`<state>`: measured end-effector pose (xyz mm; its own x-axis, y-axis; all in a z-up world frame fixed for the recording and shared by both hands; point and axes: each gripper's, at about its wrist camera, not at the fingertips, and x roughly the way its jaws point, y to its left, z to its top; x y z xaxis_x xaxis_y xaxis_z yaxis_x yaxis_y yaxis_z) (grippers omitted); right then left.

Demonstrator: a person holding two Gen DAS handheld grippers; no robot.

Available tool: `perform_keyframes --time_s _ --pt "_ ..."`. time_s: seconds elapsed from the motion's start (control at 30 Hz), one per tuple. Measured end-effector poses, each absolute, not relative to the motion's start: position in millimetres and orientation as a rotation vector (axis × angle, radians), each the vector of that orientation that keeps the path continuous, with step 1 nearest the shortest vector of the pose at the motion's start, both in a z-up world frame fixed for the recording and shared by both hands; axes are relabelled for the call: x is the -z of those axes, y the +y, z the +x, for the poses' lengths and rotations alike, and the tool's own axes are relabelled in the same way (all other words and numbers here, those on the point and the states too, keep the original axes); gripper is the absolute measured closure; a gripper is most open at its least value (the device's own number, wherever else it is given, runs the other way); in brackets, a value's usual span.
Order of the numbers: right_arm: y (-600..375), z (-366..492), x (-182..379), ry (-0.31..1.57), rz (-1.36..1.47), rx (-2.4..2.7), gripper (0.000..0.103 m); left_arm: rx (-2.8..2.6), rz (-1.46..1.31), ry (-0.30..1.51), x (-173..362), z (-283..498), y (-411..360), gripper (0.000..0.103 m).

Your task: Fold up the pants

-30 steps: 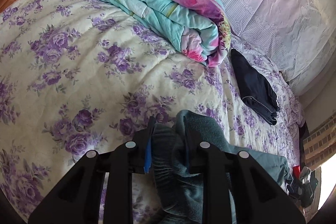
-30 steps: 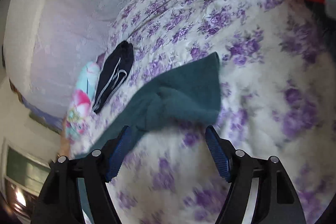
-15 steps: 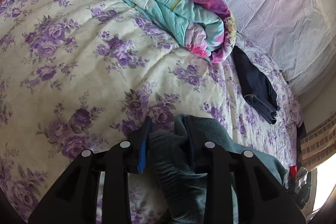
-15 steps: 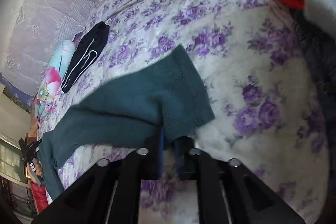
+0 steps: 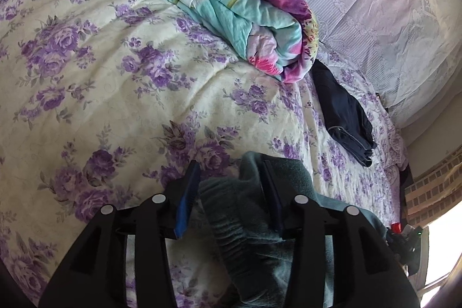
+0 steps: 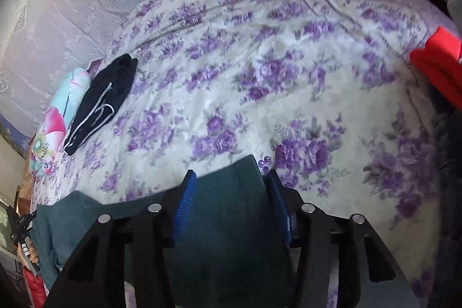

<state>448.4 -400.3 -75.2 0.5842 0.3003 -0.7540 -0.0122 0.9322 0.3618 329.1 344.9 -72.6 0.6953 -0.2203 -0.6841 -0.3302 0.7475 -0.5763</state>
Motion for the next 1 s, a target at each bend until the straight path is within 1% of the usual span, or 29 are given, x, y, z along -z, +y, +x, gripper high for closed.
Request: perform_keyframes --time_s 0.07,0.1,0.2,0.23,0.27,0.3,0.37,0.57,0.73,0.8,0.9,0.93,0.97,1.0 --pt "-398.6 439.1 73.8 0.912 0.299 -0.190 0.084 -0.060 -0.746 0.824 72.8 330.7 344.8 0.059" --pt "-400.7 435.7 73.0 0.909 0.314 -0.214 0.092 -0.057 -0.741 0.826 72.2 331.7 344.0 0.058" --pt "-402.9 424.4 64.9 0.875 0.290 -0.213 0.092 -0.058 -0.731 0.832 70.1 334.8 342.2 0.059" --pt "-403.8 423.4 60.6 0.862 0.278 -0.206 0.092 -0.056 -0.727 0.836 69.3 336.4 341.6 0.062" --pt "-407.0 424.7 55.2 0.849 0.276 -0.196 0.092 -0.050 -0.718 0.842 67.6 340.0 341.1 0.076" --pt "-410.5 427.8 50.1 0.837 0.282 -0.186 0.092 -0.044 -0.712 0.845 66.4 342.7 340.6 0.082" --pt "-418.2 434.8 41.0 0.817 0.300 -0.177 0.092 -0.046 -0.707 0.835 63.4 347.6 340.2 0.084" --pt "-409.7 452.5 31.0 0.789 0.253 -0.164 0.092 -0.010 -0.716 0.822 54.5 354.7 338.0 0.084" --pt "-420.9 458.0 1.0 0.671 0.285 -0.137 0.092 -0.011 -0.672 0.720 24.5 359.2 339.1 0.085" --pt "-427.0 465.6 -3.6 0.658 0.292 -0.117 0.092 -0.006 -0.646 0.690 15.7 361.4 334.3 0.085" --pt "-431.1 489.8 21.7 0.744 0.236 -0.033 0.092 -0.099 -0.587 0.711 25.6 374.5 326.6 0.084" --pt "-430.7 501.6 41.5 0.821 0.193 -0.002 0.091 -0.123 -0.582 0.735 33.5 378.8 326.3 0.083" --pt "-430.9 507.8 59.3 0.883 0.181 0.012 0.089 -0.173 -0.582 0.809 49.4 386.1 327.1 0.076" --pt "-432.1 510.3 72.4 0.921 0.188 0.010 0.088 -0.214 -0.599 0.896 65.1 390.9 330.2 0.074"
